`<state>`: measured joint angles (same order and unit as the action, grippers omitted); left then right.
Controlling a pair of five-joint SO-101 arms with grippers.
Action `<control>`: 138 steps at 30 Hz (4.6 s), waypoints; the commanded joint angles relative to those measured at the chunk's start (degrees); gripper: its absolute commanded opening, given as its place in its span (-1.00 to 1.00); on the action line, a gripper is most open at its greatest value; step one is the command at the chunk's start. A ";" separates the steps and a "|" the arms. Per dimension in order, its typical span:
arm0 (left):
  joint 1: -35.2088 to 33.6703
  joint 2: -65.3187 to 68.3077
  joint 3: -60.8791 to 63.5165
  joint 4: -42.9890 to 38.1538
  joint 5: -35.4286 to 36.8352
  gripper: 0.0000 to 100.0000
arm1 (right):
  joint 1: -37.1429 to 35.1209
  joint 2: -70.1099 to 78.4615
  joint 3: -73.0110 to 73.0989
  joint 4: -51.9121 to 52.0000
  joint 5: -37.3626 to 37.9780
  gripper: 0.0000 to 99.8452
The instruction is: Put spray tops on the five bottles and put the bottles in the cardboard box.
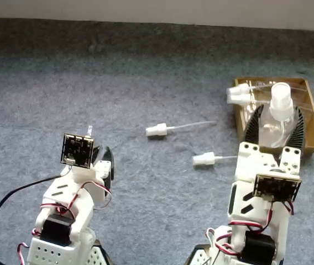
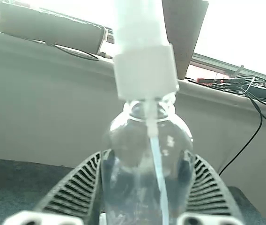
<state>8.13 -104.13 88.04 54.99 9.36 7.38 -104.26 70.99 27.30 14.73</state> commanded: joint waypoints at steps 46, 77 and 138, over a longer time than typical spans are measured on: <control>-0.40 -0.66 2.77 -4.04 -0.09 -0.98 | 13.85 79.43 -18.77 -46.20 -19.43 -0.72; -0.66 -0.66 2.77 -4.04 -0.09 -0.98 | 8.48 116.26 -19.21 -85.93 -3.87 -0.72; -0.75 -0.66 6.73 -10.64 -0.09 -0.98 | 11.65 128.22 -19.30 -93.41 -3.78 -0.44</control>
<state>8.04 -104.13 92.44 50.51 9.36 18.02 24.62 53.14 -65.19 10.42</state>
